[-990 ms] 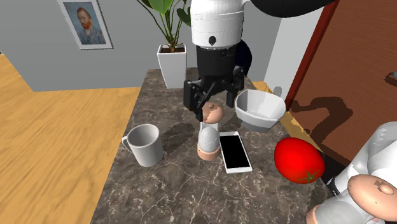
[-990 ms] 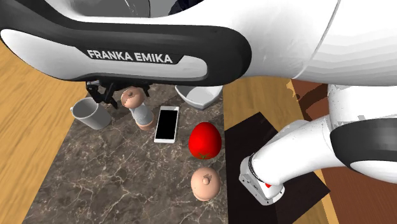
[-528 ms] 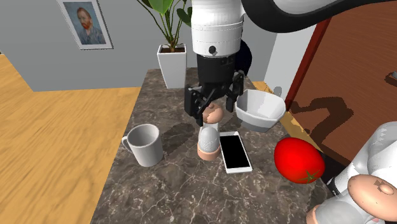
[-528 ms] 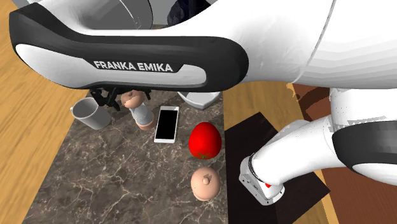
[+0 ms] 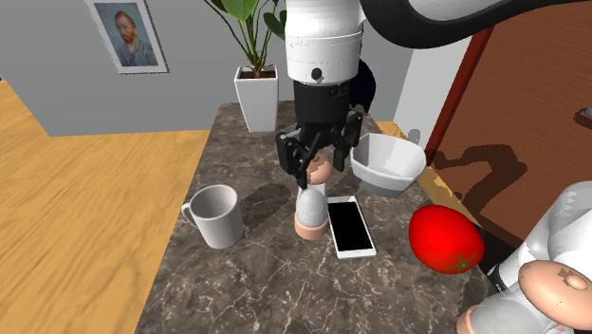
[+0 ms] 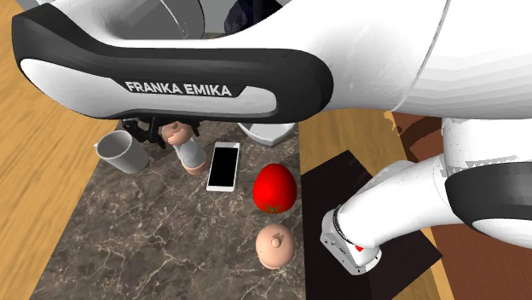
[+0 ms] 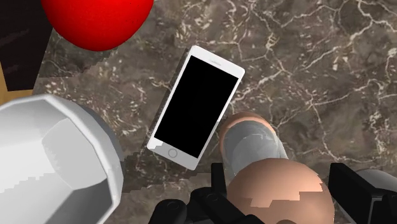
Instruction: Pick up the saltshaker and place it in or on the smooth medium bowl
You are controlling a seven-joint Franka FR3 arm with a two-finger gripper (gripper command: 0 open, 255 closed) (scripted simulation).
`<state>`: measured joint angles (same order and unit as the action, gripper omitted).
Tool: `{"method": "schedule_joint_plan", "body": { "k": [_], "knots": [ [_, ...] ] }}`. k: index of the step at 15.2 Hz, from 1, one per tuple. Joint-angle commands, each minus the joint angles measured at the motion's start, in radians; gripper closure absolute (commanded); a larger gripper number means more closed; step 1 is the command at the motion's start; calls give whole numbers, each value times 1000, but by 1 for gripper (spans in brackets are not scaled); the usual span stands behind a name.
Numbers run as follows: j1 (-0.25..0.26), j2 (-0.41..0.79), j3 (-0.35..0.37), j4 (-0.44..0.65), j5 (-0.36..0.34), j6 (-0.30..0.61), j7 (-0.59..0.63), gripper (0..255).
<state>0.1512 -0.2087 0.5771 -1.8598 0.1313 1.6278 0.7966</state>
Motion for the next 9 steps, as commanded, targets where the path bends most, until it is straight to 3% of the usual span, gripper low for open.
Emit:
{"method": "schedule_joint_plan", "body": {
  "k": [1, 9],
  "knots": [
    [0, 1, 0, -1, 0, 0, 0, 255],
    [-3, 12, -1, 77, -7, -67, 7, 255]
  ]
}}
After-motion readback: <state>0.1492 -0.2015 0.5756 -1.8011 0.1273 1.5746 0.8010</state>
